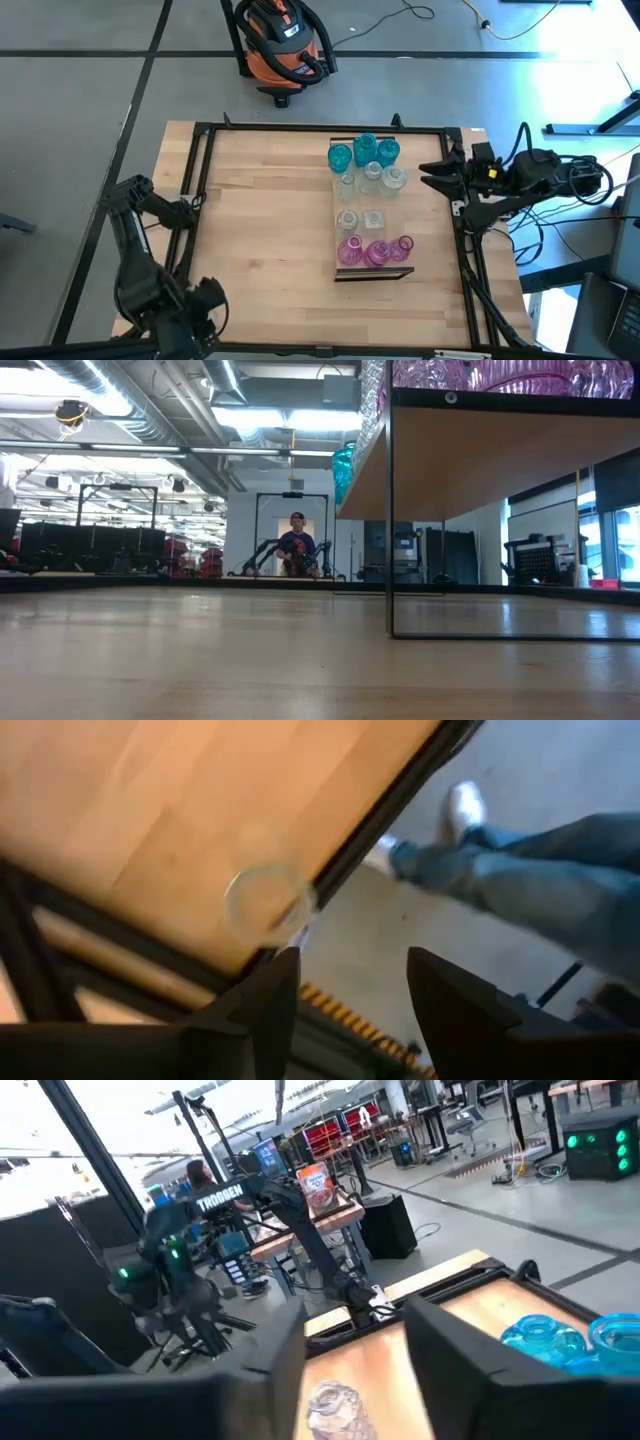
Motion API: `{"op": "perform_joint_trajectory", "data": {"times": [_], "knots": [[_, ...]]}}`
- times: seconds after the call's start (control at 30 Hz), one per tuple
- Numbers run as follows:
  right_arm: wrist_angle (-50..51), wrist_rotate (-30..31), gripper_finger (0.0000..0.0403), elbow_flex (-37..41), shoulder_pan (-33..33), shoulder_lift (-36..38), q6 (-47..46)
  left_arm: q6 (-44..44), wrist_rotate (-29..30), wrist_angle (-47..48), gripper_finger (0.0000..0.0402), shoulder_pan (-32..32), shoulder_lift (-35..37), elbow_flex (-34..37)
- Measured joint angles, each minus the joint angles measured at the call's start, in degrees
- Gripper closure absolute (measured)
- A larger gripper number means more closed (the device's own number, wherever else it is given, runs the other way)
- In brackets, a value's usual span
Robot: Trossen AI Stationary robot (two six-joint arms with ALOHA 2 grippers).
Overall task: Sort vases onto shelf
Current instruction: Put the transparent vase on the shelf aligned with the other transparent vase
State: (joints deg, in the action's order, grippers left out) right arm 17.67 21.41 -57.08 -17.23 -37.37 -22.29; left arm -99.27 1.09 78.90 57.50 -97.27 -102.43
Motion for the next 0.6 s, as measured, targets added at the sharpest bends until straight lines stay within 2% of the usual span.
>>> {"op": "perform_joint_trajectory", "data": {"times": [0.1,0.27,0.47,0.6], "knots": [[-0.02,0.00,0.0210,0.00,0.00,-0.61,-2.21,-1.39,-2.78,1.34,0.0208,0.07,0.02,2.45],[-0.07,-1.52,0.0147,0.00,0.00,-1.81,-4.64,-4.03,-2.77,6.22,0.0166,-0.58,0.24,5.07],[-1.40,-3.00,0.0119,0.00,0.00,-3.32,-5.14,-11.98,-6.69,3.76,0.0115,-0.67,1.11,12.07],[-1.88,-3.02,0.0120,0.00,0.00,-3.53,-5.16,-15.92,-8.66,2.64,0.0104,0.83,1.85,15.23]]}}
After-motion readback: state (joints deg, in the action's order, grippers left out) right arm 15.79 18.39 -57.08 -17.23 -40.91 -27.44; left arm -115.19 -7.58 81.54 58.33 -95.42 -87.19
